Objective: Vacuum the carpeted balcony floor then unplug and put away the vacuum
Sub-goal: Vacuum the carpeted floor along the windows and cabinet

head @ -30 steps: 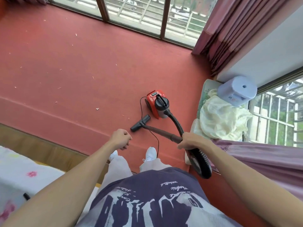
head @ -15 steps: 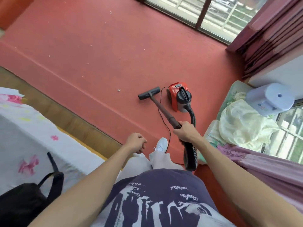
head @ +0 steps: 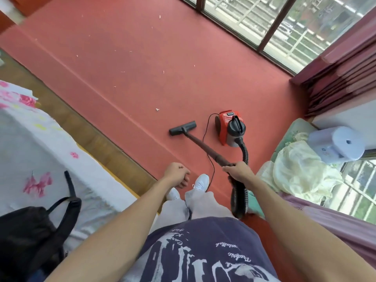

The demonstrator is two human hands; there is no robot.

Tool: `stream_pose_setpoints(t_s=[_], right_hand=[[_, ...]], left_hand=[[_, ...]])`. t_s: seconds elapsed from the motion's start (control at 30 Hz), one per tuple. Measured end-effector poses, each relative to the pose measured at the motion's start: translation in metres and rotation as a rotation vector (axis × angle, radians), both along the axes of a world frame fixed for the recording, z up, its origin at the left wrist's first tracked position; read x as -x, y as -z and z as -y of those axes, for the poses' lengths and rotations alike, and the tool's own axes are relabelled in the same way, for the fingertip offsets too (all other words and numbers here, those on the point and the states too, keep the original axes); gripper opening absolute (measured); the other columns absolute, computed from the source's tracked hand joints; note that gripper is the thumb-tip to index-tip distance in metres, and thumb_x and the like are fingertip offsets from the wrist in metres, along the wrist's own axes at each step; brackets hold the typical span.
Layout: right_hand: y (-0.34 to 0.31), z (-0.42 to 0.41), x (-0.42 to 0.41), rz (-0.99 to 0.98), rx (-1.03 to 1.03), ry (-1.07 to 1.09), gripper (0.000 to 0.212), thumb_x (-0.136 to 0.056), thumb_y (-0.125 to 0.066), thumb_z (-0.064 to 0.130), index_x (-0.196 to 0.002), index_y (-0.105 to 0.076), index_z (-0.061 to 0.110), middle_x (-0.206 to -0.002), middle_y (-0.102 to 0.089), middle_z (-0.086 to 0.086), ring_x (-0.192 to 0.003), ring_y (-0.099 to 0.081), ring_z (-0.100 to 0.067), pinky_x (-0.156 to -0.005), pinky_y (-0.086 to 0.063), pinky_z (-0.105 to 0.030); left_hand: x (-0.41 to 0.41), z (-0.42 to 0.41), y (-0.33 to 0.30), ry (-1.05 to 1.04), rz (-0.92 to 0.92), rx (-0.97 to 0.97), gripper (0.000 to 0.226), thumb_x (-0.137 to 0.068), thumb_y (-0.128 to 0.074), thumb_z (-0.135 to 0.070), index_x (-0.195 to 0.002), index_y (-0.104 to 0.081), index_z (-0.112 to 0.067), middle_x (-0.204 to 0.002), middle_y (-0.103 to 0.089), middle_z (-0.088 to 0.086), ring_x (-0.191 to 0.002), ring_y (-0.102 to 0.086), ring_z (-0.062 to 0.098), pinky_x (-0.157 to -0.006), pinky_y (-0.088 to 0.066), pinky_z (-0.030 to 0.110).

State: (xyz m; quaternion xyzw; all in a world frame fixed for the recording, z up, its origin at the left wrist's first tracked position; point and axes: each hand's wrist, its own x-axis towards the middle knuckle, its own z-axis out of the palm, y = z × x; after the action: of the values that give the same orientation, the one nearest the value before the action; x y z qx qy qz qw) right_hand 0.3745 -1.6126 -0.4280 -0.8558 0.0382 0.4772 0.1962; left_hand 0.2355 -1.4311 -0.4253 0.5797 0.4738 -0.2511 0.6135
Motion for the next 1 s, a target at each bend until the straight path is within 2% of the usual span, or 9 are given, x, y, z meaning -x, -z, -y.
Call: stream_pose_setpoints(t_s=[0.07,0.17,0.3,0.43,0.57,0.73,0.87,1.0], right_hand=[[0.013,-0.015,0.006,0.020,-0.051,0.035,0.020,-0.077,-0.060,0.026,-0.087,-0.066,0.010,-0.058,-0.066,-0.005,-0.047,-0.062,-0.024,-0.058,-0.058,-0.037],[0.016,-0.033,0.005,0.076,-0.094,0.020,0.022,-0.074,-0.060,0.027,-0.090,-0.065,0.013,-0.065,-0.071,-0.006,-0.049,-0.068,-0.021,-0.053,-0.058,-0.031],[-0.004,-0.030,-0.011,0.061,-0.188,0.154,0.028,-0.075,-0.061,0.022,-0.093,-0.067,0.001,-0.062,-0.067,-0.010,-0.049,-0.063,-0.025,-0.056,-0.059,-0.035],[-0.030,0.005,-0.038,0.047,-0.139,0.219,0.023,-0.082,-0.060,0.019,-0.090,-0.067,-0.001,-0.058,-0.060,-0.010,-0.047,-0.055,-0.024,-0.052,-0.050,-0.030],[-0.023,0.009,-0.066,0.038,-0.103,0.239,0.021,-0.079,-0.062,0.020,-0.087,-0.062,0.000,-0.056,-0.059,-0.012,-0.043,-0.054,-0.024,-0.048,-0.048,-0.030],[0.004,-0.031,-0.095,-0.098,-0.199,0.259,0.022,-0.086,-0.066,0.025,-0.089,-0.059,0.004,-0.066,-0.058,-0.012,-0.047,-0.053,-0.022,-0.048,-0.048,-0.028],[0.003,-0.059,-0.129,-0.049,-0.268,0.208,0.020,-0.089,-0.064,0.023,-0.093,-0.062,0.003,-0.064,-0.058,-0.011,-0.048,-0.054,-0.023,-0.055,-0.049,-0.031],[-0.033,-0.073,-0.152,0.056,-0.285,0.011,0.020,-0.086,-0.062,0.022,-0.079,-0.061,0.003,-0.056,-0.060,-0.009,-0.039,-0.055,-0.018,-0.039,-0.042,-0.015]], left_hand=[[0.003,-0.001,-0.001,-0.022,0.013,0.008,0.013,-0.092,-0.048,-0.006,-0.092,-0.060,-0.001,-0.065,-0.057,0.010,-0.050,-0.051,0.021,-0.043,-0.041,0.022],[0.009,-0.002,-0.002,-0.061,0.020,0.012,0.014,-0.093,-0.048,-0.006,-0.093,-0.060,0.000,-0.065,-0.057,0.011,-0.051,-0.051,0.023,-0.044,-0.041,0.022],[0.017,-0.001,-0.002,-0.128,-0.004,-0.001,0.013,-0.094,-0.049,-0.007,-0.092,-0.060,-0.001,-0.066,-0.057,0.012,-0.051,-0.052,0.022,-0.051,-0.043,0.026],[0.016,0.001,-0.002,-0.209,-0.016,-0.033,0.013,-0.093,-0.048,-0.008,-0.087,-0.059,-0.004,-0.065,-0.058,0.010,-0.051,-0.053,0.020,-0.052,-0.044,0.027],[-0.002,0.009,-0.006,-0.216,-0.025,-0.060,0.015,-0.093,-0.047,-0.008,-0.089,-0.061,-0.004,-0.067,-0.060,0.010,-0.054,-0.055,0.021,-0.054,-0.046,0.028],[-0.039,0.019,-0.019,-0.212,0.002,-0.058,0.016,-0.094,-0.047,-0.008,-0.089,-0.061,-0.004,-0.069,-0.060,0.010,-0.053,-0.054,0.021,-0.044,-0.043,0.023],[-0.072,0.014,-0.025,-0.194,0.035,-0.106,0.017,-0.092,-0.048,-0.008,-0.087,-0.064,-0.004,-0.067,-0.061,0.009,-0.053,-0.055,0.021,-0.046,-0.044,0.025],[-0.109,0.006,-0.025,-0.203,0.068,-0.127,0.018,-0.090,-0.048,-0.007,-0.080,-0.062,-0.008,-0.065,-0.060,0.009,-0.051,-0.054,0.022,-0.045,-0.045,0.024]])
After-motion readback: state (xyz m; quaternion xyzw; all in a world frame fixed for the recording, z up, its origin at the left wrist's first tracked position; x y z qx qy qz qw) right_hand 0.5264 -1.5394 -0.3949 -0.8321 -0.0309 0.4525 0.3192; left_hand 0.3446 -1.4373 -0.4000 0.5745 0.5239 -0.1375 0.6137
